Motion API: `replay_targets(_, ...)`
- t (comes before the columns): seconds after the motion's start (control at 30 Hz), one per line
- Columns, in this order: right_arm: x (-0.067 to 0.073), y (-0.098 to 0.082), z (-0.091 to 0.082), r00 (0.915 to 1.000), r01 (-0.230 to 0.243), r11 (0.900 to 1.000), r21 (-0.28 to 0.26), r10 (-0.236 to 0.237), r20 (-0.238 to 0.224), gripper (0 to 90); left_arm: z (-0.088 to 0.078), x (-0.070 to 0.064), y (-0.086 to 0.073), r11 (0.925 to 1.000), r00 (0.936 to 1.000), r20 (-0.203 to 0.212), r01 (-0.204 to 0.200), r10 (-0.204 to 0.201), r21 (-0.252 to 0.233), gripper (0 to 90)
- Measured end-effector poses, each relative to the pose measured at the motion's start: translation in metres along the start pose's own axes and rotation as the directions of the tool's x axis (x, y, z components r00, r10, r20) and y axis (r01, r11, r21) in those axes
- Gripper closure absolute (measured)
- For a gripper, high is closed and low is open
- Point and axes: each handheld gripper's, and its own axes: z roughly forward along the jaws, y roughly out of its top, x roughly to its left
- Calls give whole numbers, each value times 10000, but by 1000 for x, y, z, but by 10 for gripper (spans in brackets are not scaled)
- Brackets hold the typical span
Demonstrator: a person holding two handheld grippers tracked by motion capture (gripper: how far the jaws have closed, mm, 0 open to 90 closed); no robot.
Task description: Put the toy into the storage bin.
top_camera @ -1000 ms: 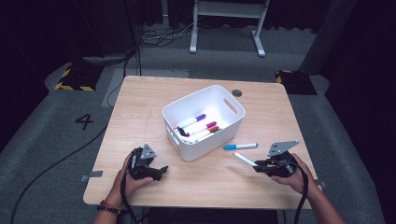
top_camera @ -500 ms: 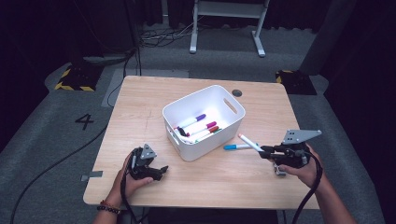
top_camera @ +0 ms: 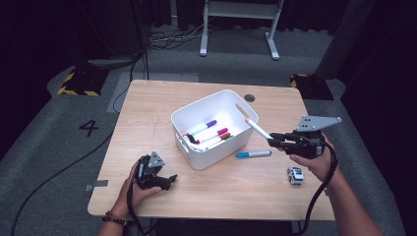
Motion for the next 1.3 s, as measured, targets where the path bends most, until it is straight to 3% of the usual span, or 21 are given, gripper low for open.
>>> replay_targets(0.27,-1,29,20,10000,63,10000,-63,-64,-73,749,0,0,0,10000,10000,2,-3,3,0,151)
replay_targets(0.6,4,61,54,9996,217,9995,230,-213,-170,749,0,0,0,10000,10000,5,-5,5,6,151)
replay_targets(0.97,15,82,95,9995,240,9955,919,-219,-235,749,0,0,0,10000,10000,11,-10,10,7,151)
replay_targets(1.3,31,100,138,9992,366,9820,1850,-337,-191,749,0,0,0,10000,10000,22,-19,19,31,151)
